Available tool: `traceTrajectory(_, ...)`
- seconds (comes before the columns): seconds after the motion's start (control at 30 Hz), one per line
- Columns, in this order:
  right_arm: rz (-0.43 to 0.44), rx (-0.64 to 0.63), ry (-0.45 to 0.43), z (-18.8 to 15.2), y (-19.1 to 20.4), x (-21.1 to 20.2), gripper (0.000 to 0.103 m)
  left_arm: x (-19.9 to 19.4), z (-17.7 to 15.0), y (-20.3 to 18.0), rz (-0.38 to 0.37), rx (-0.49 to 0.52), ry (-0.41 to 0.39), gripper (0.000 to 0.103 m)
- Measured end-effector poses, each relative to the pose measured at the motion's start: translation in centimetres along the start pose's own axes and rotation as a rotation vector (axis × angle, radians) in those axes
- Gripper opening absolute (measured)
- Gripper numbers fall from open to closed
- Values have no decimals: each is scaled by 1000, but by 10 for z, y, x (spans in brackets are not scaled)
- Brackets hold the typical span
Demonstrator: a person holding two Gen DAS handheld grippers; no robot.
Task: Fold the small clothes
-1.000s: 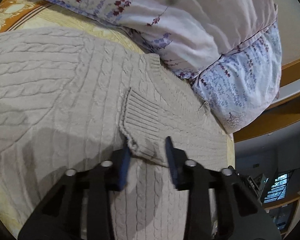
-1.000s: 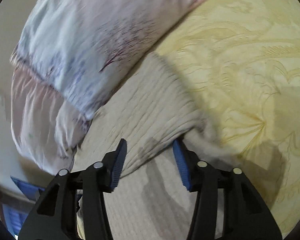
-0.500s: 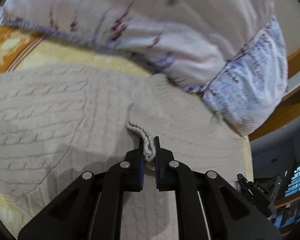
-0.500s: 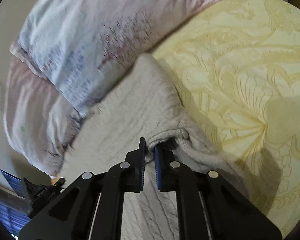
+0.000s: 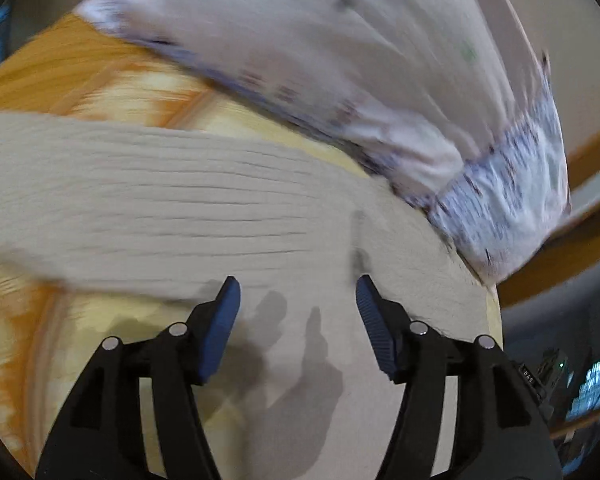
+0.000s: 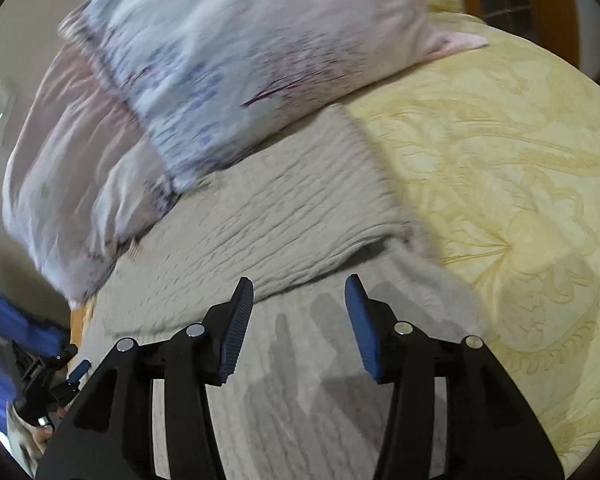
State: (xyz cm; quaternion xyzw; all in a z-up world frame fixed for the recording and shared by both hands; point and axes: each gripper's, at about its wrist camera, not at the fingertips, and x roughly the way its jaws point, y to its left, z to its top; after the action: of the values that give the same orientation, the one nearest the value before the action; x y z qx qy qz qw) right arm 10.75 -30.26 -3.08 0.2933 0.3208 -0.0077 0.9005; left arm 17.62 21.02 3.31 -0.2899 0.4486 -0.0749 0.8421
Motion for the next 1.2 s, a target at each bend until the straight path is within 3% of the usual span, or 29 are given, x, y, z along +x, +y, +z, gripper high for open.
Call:
traceTrajectory(0.17, 48, -54, 40, -7, 17, 8, 55, -62, 2, 75, 152, -156, -137, 60)
traceTrajectory(0.37, 64, -49, 93, -14, 24, 24, 55, -89, 7, 140, 219, -362, -208, 58)
traceTrajectory(0.67, 84, -74, 92, -16, 29, 21, 55, -99, 12, 183, 144, -579, -306, 44)
traceTrajectory(0.83, 97, -87, 106, -19, 30, 21, 56, -102, 14, 210, 102, -673, -352, 23)
traceTrajectory(0.9, 98, -85, 107, -18, 28, 21, 61, -102, 15, 217, 89, -692, -364, 20)
traceTrajectory(1.03, 101, -88, 100, -18, 26, 19, 62, -106, 17, 225, 81, -720, -391, 19)
traceTrajectory(1.2, 103, -101, 97, -19, 27, 17, 62, -105, 21, 227, 96, -723, -404, 11)
